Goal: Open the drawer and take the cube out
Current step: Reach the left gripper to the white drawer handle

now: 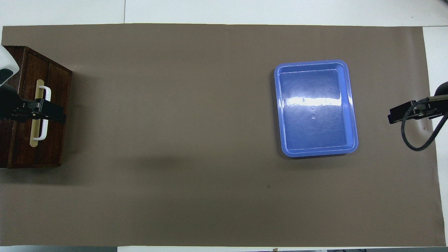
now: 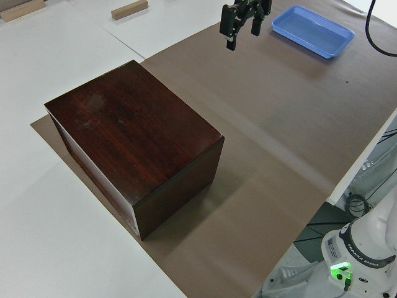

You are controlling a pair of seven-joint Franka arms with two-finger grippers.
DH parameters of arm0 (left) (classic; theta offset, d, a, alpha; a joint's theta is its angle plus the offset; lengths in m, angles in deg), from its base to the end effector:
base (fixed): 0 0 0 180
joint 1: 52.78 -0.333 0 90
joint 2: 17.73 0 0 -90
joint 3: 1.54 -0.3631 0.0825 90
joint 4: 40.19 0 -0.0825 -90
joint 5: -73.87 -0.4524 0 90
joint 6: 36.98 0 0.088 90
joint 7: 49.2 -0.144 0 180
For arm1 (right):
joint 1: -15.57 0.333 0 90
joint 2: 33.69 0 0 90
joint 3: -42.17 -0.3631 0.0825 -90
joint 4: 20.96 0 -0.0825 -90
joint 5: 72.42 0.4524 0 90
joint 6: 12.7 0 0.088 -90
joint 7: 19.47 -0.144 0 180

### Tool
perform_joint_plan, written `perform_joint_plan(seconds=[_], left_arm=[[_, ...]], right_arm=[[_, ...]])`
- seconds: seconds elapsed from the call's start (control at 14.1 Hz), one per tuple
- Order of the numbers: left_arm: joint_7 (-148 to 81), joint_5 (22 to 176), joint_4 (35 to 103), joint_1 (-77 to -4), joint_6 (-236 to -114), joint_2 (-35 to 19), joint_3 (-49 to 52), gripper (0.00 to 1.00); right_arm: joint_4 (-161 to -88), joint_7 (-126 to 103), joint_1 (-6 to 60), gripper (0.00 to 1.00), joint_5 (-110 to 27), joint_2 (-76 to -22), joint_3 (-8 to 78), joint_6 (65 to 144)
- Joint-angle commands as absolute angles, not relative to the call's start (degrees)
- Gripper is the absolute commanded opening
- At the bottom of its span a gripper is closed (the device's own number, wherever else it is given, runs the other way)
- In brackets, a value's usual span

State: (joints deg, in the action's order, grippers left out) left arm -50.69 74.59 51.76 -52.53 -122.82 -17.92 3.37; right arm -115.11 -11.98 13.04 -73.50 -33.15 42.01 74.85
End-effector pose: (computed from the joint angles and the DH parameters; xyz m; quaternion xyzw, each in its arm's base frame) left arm 0.6061 -0.0567 0.6126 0.9970 -0.0580 -0.0518 0.0045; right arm 0.6074 -0.0279 0.5983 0.9976 0.0447 -0.0535 0.0049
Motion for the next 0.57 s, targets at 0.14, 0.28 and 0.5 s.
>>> perform_joint_plan(seconds=[0.14,0.28,0.5], left_arm=[[-51.6,73.3,54.0,-52.1,-124.2,-19.7,2.9,1.00],[-51.6,71.4,56.8,-52.0,-128.3,-20.5,2.9,1.00],[-51.8,63.8,69.2,-50.8,-142.8,-23.9,3.1,1.00]], right_arm=[[-114.7,-10.1,12.2,1.00,-74.1,-33.3,41.4,75.0],[-114.8,-10.1,12.1,1.00,-74.0,-33.4,41.4,75.0],[-114.8,-10.1,12.2,1.00,-74.1,-33.3,41.4,75.0]])
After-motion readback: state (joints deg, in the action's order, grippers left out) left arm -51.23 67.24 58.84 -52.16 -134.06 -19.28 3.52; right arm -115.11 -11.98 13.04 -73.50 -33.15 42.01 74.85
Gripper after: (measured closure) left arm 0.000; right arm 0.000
